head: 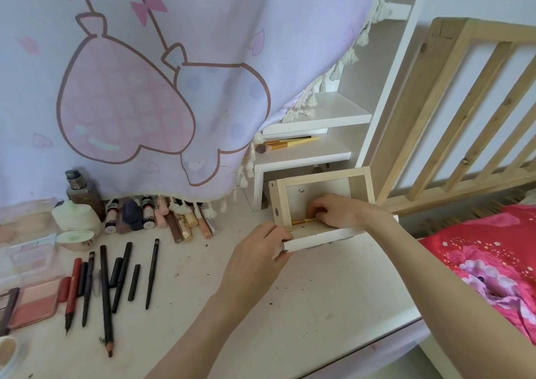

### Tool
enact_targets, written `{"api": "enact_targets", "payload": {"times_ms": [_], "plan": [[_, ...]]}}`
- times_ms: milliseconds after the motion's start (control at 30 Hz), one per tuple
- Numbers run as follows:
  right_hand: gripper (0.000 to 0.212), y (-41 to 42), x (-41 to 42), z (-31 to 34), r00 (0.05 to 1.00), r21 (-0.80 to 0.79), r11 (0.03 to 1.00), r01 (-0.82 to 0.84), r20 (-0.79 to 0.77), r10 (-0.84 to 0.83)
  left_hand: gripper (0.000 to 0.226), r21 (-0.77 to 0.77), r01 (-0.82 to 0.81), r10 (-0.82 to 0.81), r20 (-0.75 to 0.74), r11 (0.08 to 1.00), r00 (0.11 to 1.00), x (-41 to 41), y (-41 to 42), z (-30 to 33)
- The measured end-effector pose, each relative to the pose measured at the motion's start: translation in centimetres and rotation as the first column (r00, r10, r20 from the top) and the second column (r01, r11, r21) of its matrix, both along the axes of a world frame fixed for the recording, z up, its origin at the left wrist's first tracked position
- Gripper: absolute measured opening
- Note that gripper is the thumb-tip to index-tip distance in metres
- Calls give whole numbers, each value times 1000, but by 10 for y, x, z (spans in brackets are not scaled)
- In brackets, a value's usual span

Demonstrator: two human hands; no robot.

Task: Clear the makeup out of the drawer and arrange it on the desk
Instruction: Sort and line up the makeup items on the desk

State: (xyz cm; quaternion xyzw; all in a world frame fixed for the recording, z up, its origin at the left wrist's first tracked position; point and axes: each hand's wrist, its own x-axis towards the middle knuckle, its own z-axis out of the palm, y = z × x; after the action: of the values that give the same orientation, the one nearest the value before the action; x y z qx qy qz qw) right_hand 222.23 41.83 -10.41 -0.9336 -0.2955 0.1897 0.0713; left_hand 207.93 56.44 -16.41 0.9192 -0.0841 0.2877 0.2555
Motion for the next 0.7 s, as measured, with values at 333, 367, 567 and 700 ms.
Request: {"api": "enact_targets", "payload": {"times_ms": [333, 367, 567, 700], "plan": [[13, -2, -6, 9, 1000, 62, 998, 7, 21, -9, 23, -11, 10, -10, -15, 1000, 1000, 0, -1, 3], [12, -4, -8, 10, 999, 56, 998, -3, 42, 1, 22, -17, 7, -8, -18, 1000, 1000, 1, -1, 4], [13, -24, -17, 15, 957, 307, 951, 27, 267, -114, 16, -143, -36, 27, -65, 989, 998, 9, 2, 10], [14, -33, -21, 7, 868, 428, 897, -112, 482, -122, 18, -325, -85, 40, -145, 942, 989, 21, 5, 21]]}}
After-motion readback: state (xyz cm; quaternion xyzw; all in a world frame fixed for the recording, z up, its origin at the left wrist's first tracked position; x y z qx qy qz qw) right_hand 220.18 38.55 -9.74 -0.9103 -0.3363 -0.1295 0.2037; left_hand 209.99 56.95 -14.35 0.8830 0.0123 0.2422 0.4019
